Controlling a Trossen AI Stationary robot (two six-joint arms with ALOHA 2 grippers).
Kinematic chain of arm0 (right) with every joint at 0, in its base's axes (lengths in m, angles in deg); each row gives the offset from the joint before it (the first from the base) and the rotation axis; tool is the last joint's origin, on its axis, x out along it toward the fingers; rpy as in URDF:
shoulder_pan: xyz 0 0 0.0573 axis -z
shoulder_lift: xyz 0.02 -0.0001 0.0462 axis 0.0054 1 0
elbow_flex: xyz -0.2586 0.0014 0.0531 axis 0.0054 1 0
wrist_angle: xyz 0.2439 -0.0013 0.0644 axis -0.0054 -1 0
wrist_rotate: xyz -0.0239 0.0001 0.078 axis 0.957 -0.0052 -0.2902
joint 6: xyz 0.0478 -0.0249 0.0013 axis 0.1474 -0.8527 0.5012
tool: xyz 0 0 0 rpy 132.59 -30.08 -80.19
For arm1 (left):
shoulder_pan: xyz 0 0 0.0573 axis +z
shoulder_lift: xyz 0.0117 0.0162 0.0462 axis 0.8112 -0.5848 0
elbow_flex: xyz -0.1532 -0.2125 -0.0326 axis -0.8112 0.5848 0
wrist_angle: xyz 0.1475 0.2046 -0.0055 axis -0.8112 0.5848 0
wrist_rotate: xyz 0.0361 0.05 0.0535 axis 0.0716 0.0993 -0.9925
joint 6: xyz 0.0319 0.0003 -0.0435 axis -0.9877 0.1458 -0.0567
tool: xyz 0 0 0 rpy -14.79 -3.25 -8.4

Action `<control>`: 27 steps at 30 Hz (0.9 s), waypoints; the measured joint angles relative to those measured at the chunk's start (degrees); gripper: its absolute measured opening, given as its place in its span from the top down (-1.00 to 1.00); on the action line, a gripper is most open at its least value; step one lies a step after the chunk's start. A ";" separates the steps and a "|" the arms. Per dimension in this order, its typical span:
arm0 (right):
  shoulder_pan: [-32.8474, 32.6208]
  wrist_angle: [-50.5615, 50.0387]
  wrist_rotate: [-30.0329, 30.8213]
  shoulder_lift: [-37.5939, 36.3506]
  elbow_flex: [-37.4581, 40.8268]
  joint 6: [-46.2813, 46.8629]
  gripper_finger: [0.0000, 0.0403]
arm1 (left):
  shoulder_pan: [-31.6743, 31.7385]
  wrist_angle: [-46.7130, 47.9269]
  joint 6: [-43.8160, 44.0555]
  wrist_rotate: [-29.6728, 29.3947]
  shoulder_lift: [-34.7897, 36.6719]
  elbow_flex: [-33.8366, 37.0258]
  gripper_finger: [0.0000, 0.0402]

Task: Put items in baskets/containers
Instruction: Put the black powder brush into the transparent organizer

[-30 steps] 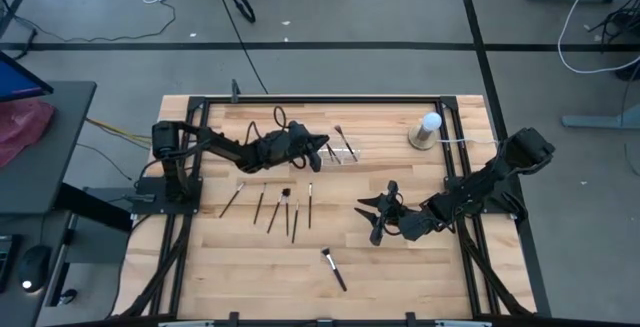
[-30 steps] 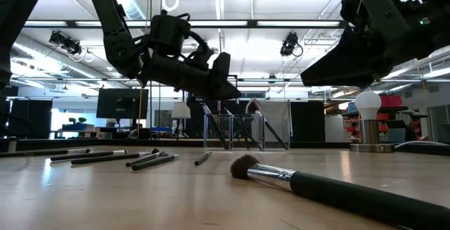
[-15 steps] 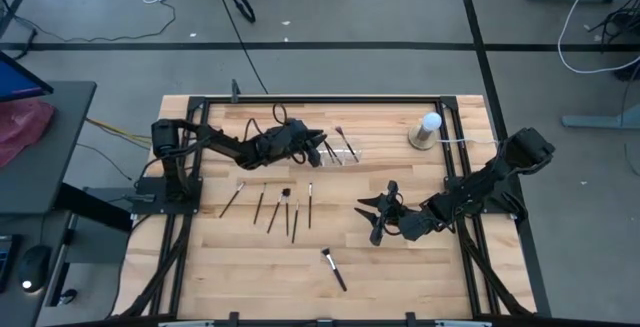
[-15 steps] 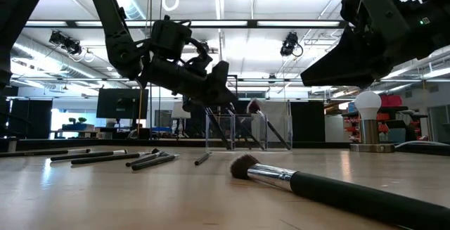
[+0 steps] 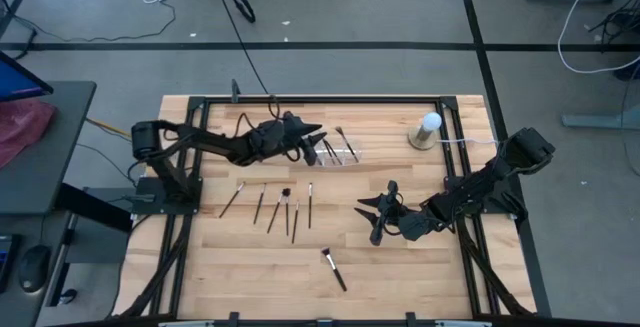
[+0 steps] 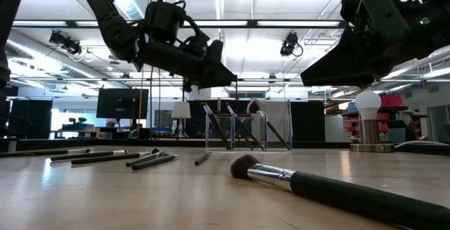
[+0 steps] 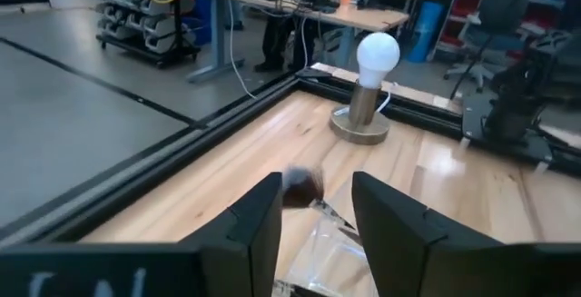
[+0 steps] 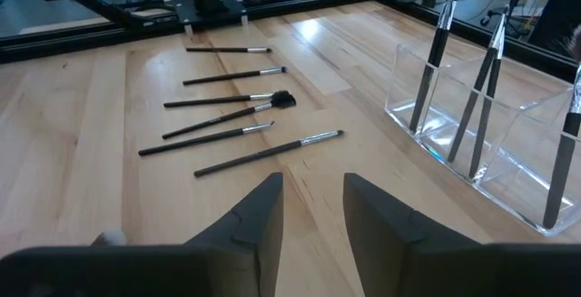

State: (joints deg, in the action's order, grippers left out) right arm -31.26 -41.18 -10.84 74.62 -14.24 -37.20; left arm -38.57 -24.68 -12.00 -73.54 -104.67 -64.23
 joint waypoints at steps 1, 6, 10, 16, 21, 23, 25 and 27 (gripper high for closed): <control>0.00 -0.01 0.00 0.00 0.00 0.00 0.42 | -0.19 1.37 -0.73 0.00 0.87 -0.02 0.32; 0.00 -0.02 0.00 0.00 0.00 0.02 0.42 | -2.99 7.35 -5.95 -0.89 5.37 -0.02 0.42; 0.00 -0.02 -0.02 0.00 0.00 1.33 0.42 | -6.54 15.91 -10.08 -5.39 10.00 -0.02 0.54; 0.01 -0.05 -0.21 0.01 0.00 4.36 0.42 | -10.84 27.48 -11.18 -10.27 14.93 1.66 0.70; 0.52 1.99 -1.52 2.55 0.00 11.91 0.40 | -13.57 27.37 -6.24 -10.30 15.95 7.73 0.79; 1.00 4.44 -5.94 4.87 -0.06 12.98 0.34 | -15.12 27.33 -3.41 -10.33 15.95 9.56 0.80; 1.42 7.66 -11.49 8.05 -1.62 11.99 0.26 | -17.10 26.62 -0.68 -10.32 15.65 11.01 0.82; 1.42 8.76 -16.67 10.99 -5.09 8.63 0.15 | -19.17 25.42 1.49 -10.29 15.49 12.50 0.82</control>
State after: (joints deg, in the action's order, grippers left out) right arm -29.85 -32.42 -27.51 85.61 -19.32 -28.56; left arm -57.74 0.74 -10.50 -83.84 -89.17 -51.73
